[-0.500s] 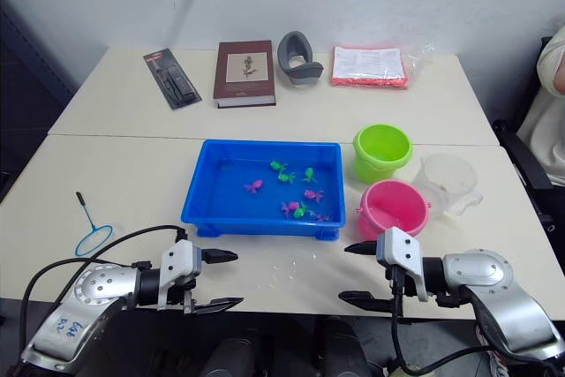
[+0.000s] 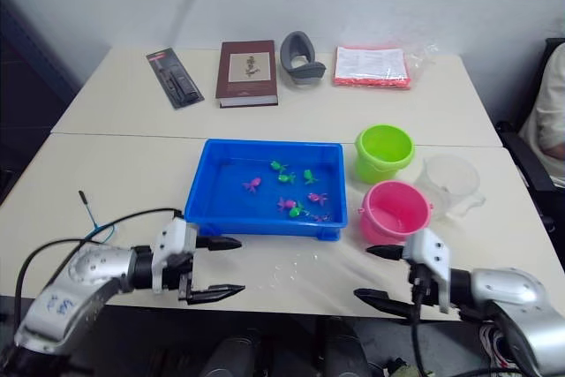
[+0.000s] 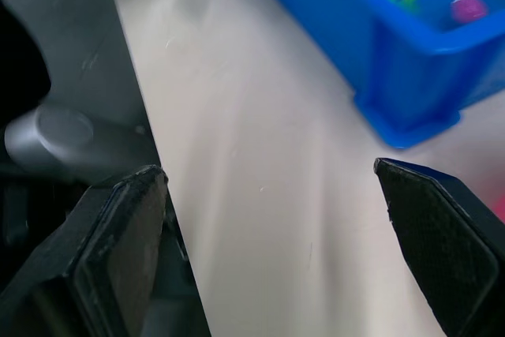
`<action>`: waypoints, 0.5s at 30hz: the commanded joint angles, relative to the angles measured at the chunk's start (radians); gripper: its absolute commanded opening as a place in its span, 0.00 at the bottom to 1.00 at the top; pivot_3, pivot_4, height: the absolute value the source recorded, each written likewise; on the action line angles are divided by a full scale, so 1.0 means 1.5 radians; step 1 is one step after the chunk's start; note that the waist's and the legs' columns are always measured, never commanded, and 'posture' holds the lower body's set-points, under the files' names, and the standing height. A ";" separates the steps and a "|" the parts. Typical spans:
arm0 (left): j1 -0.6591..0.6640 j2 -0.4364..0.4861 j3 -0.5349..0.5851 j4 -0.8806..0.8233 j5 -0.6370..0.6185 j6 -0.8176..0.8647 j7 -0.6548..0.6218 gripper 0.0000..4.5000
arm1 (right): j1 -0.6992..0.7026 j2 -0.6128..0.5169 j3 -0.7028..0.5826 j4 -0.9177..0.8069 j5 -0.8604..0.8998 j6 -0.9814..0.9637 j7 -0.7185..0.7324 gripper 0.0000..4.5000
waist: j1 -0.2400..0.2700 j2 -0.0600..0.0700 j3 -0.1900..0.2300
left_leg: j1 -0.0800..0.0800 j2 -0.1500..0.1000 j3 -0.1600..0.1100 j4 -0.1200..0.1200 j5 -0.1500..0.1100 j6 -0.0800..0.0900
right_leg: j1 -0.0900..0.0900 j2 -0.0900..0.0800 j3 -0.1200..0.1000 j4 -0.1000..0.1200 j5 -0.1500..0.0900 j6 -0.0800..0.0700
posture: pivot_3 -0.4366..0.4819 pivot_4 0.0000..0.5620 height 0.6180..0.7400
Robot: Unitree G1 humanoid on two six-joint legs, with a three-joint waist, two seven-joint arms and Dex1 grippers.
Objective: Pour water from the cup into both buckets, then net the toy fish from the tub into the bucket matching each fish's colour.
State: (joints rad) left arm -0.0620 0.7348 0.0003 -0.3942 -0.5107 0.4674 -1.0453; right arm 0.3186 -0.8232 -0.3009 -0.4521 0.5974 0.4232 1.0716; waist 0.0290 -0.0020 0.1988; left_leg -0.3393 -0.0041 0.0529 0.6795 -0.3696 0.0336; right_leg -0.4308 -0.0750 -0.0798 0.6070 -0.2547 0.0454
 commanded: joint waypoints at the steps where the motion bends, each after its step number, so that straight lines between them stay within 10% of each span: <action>1: -0.095 0.017 0.045 0.010 -0.107 0.072 -0.037 1.00 | 0.071 0.022 -0.142 -0.056 0.062 0.053 -0.054 0.99 | 0.000 0.000 0.000 | 0.000 0.000 0.000 0.000 0.000 0.000 | 0.000 0.000 0.000 0.000 0.000 0.000 | 0.48 0.27 1.00; 8: -0.317 -0.022 0.031 0.096 -0.156 0.139 -0.035 1.00 | 0.090 0.072 -0.271 -0.015 0.077 0.116 -0.188 0.99 | -0.004 0.000 0.000 | 0.000 0.000 0.000 0.001 0.002 -0.002 | 0.002 0.000 0.000 -0.001 0.001 0.002 | 0.48 0.27 1.00; 15: -0.426 -0.081 0.003 0.152 -0.137 0.143 -0.027 1.00 | -0.047 0.103 -0.224 0.114 -0.015 0.111 -0.353 0.99 | -0.005 0.000 0.000 | 0.001 -0.001 0.002 0.001 0.003 -0.004 | 0.001 0.002 0.002 0.000 0.001 0.003 | 0.48 0.27 1.00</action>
State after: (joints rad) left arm -0.6818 0.6193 0.0087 -0.1705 -0.7187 0.6973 -1.0858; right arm 0.2660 -0.6645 -0.6497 -0.3076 0.6197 0.6116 0.5899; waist 0.0212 -0.0026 0.1989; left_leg -0.3380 -0.0050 0.0569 0.6817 -0.3656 0.0271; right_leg -0.4288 -0.0722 -0.0762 0.6073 -0.2526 0.0496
